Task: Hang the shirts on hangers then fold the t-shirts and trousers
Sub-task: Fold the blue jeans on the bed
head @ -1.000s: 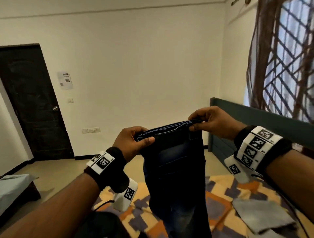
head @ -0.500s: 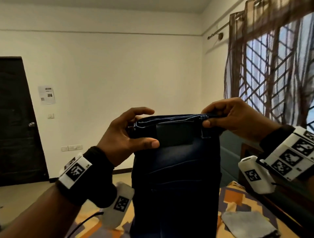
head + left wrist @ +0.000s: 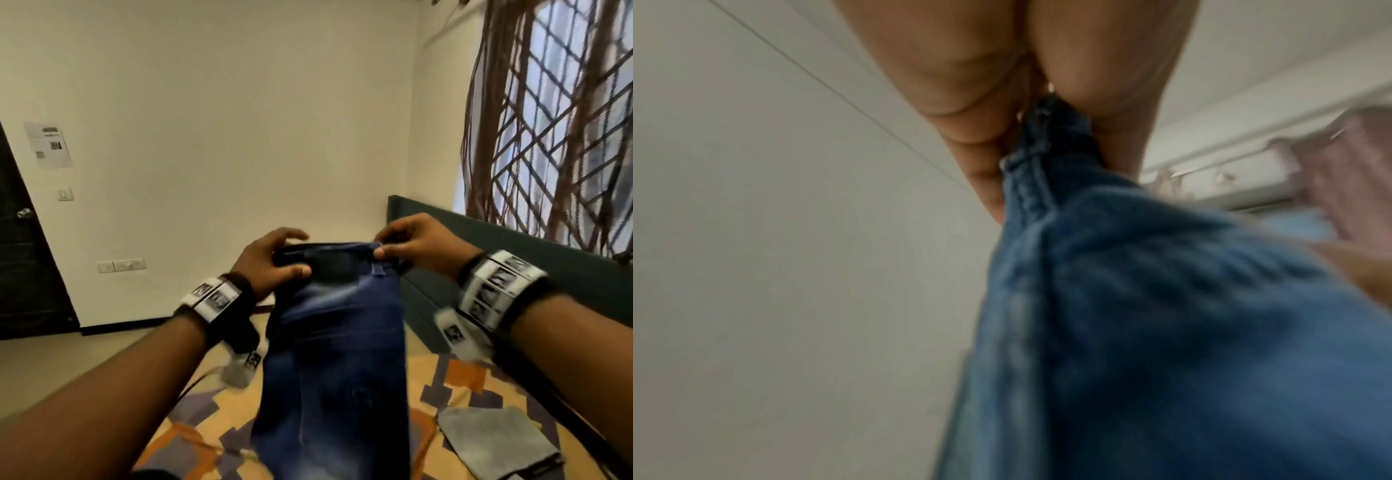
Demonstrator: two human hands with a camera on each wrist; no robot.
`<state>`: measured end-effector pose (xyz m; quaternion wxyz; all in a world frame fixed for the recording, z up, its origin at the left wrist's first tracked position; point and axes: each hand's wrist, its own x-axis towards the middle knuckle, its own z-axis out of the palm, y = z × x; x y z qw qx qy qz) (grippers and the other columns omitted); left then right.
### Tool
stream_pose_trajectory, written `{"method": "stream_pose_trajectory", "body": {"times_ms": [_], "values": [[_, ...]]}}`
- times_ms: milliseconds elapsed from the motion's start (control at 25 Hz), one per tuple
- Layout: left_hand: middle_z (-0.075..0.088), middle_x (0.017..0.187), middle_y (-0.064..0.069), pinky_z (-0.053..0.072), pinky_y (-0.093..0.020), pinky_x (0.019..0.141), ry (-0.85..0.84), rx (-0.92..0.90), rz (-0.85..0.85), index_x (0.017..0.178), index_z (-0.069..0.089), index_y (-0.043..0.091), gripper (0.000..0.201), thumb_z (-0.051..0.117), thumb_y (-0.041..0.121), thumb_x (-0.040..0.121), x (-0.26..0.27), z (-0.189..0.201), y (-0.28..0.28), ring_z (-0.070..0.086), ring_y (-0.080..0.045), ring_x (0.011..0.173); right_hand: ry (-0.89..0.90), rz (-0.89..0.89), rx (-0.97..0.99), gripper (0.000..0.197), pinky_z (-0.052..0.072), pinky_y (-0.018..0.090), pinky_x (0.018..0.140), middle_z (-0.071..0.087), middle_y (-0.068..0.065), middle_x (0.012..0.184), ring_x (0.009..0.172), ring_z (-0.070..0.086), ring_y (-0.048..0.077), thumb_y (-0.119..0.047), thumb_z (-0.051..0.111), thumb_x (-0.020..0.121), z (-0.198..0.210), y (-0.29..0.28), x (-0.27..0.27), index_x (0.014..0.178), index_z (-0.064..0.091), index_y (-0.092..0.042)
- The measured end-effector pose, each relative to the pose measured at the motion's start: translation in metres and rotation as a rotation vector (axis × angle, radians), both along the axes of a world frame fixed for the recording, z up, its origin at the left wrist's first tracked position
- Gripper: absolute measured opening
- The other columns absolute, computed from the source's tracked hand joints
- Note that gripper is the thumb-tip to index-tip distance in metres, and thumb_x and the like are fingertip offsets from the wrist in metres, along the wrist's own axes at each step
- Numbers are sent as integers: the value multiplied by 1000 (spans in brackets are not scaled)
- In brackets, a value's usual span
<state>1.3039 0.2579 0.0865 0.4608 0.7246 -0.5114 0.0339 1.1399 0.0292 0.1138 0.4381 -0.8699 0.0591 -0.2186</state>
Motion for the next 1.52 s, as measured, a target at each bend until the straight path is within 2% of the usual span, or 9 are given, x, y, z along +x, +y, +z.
{"method": "stream_pose_trajectory", "body": {"times_ms": [160, 400, 640, 800, 1000, 1160, 1320, 1440, 1520], "values": [[14, 158, 1, 20, -58, 109, 8, 544, 456, 149, 12, 35, 89, 63, 57, 80, 96, -113, -118, 8, -30, 145, 267, -278, -135, 48, 52, 38, 89, 63, 6, 118, 105, 61, 24, -44, 71, 83, -123, -108, 115, 119, 62, -14], [50, 137, -7, 41, -30, 98, 520, 966, 252, 138, 42, 15, 57, 66, 16, 86, 67, -376, -101, 51, -26, 123, 1096, -1, -253, 22, 49, 29, 80, 72, 13, 98, 94, 65, 28, -27, 71, 83, -408, -109, 106, 93, 73, -7], [64, 117, -13, 46, -27, 90, 931, 1142, 354, 120, 60, 9, 32, 62, 11, 87, 15, -596, -52, 61, -28, 106, 1171, -63, 160, 17, 44, 25, 66, 64, -4, 69, 67, 57, 15, -12, 67, 83, -598, -56, 80, 68, 66, -18], [59, 125, -12, 42, -30, 89, 1141, 1182, 435, 128, 52, 9, 44, 65, 20, 88, -29, -702, -26, 56, -30, 114, 1248, -190, 479, 27, 45, 27, 65, 59, -7, 62, 64, 55, 16, -6, 63, 81, -729, -6, 33, 60, 63, -24], [59, 122, -5, 40, -21, 86, 1251, 958, 463, 134, 47, 11, 55, 69, 22, 85, -54, -760, -4, 55, -20, 112, 1130, -501, 875, 31, 51, 44, 68, 59, 2, 80, 70, 59, 27, -18, 75, 71, -805, 56, -15, 92, 57, -30], [68, 98, -5, 53, -32, 80, 1506, 875, 531, 103, 65, 13, 48, 81, 39, 66, -72, -767, 6, 65, -23, 95, 1030, -487, 918, 21, 37, 25, 43, 46, -1, 65, 49, 43, 13, -5, 71, 83, -810, 74, -13, 84, 55, -18], [70, 88, -1, 54, -29, 70, 1542, 713, 599, 101, 66, 6, 42, 85, 23, 67, -90, -766, 25, 67, -17, 84, 904, -518, 941, 30, 35, 27, 59, 47, -9, 63, 62, 42, 10, -6, 64, 86, -810, 86, -28, 67, 49, -23], [70, 88, 1, 55, -25, 69, 1503, 700, 569, 99, 63, 12, 46, 86, 33, 64, -102, -765, 34, 65, -13, 82, 818, -606, 1106, 24, 46, 26, 58, 59, -12, 70, 66, 54, 11, -2, 63, 87, -805, 96, -38, 88, 55, -24], [70, 83, -5, 56, -29, 70, 1566, 713, 575, 86, 65, 13, 29, 83, 29, 69, -105, -762, 33, 66, -18, 79, 816, -505, 1215, 28, 57, 35, 77, 72, 3, 95, 89, 68, 21, 2, 66, 85, -802, 99, -35, 108, 59, -12]]}}
